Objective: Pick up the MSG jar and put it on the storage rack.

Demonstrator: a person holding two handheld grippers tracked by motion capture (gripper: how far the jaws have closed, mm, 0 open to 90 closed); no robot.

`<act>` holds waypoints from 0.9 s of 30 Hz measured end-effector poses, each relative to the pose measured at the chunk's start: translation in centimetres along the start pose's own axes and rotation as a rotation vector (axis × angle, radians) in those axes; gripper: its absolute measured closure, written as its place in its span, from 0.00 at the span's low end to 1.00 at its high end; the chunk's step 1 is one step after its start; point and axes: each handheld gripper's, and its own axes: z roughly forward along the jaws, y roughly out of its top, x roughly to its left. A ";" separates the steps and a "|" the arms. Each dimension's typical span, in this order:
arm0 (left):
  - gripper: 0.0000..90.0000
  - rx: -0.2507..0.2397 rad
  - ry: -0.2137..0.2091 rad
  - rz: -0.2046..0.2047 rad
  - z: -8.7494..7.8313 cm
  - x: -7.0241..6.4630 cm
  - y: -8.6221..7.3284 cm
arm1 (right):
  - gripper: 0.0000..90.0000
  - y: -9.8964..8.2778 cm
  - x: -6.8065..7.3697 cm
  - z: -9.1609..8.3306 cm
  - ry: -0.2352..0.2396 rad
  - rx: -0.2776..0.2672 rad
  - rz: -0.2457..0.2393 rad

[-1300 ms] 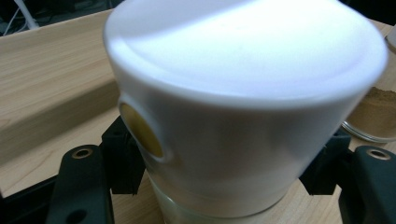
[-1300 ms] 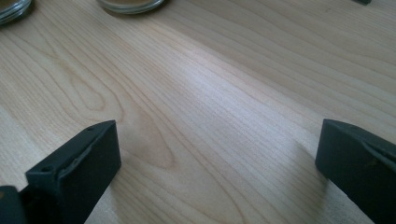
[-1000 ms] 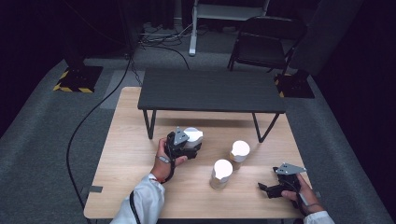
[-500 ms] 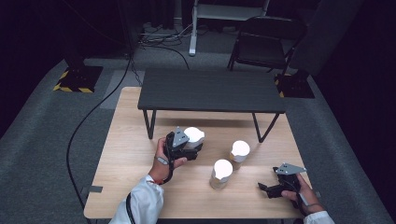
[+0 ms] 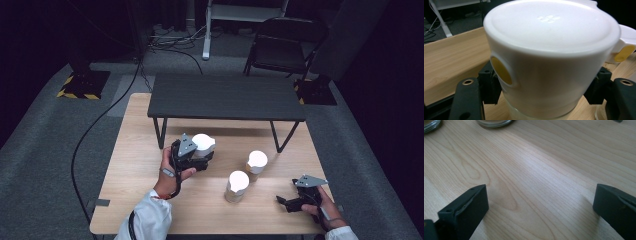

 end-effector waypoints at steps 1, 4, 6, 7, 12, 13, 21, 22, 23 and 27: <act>0.33 -0.001 0.003 -0.003 -0.1 0.0 0.1 | 0.00 0.0 0.0 0.0 0.000 0.000 0.000; 0.33 -0.008 0.005 -0.012 -0.4 0.1 0.1 | 0.00 0.0 0.0 0.0 0.000 0.000 0.000; 0.33 -0.015 0.004 -0.019 -0.7 0.2 0.1 | 0.00 0.0 0.0 0.0 0.000 0.000 0.000; 0.33 -0.018 0.004 -0.021 -0.8 0.2 0.1 | 0.00 0.0 0.0 0.0 0.000 0.000 0.000; 0.33 -0.029 0.012 -0.019 -1.4 0.2 0.4 | 0.00 0.0 0.0 0.0 -0.001 0.000 0.000; 0.33 -0.031 0.011 -0.020 -1.5 0.2 0.4 | 0.00 0.0 0.0 0.0 -0.001 0.000 0.000; 0.33 -0.059 0.001 -0.033 -2.1 0.5 0.4 | 0.00 0.0 0.0 0.0 0.000 -0.001 0.000; 0.33 -0.067 -0.002 -0.040 -2.2 0.5 0.4 | 0.00 0.0 0.0 0.0 0.000 0.000 0.000; 0.33 -0.068 -0.004 -0.040 -2.2 0.4 0.4 | 0.00 0.0 0.0 0.0 -0.001 0.000 0.000; 0.33 -0.074 -0.006 -0.042 -2.4 0.3 0.7 | 0.00 0.0 0.0 0.0 0.000 -0.001 0.000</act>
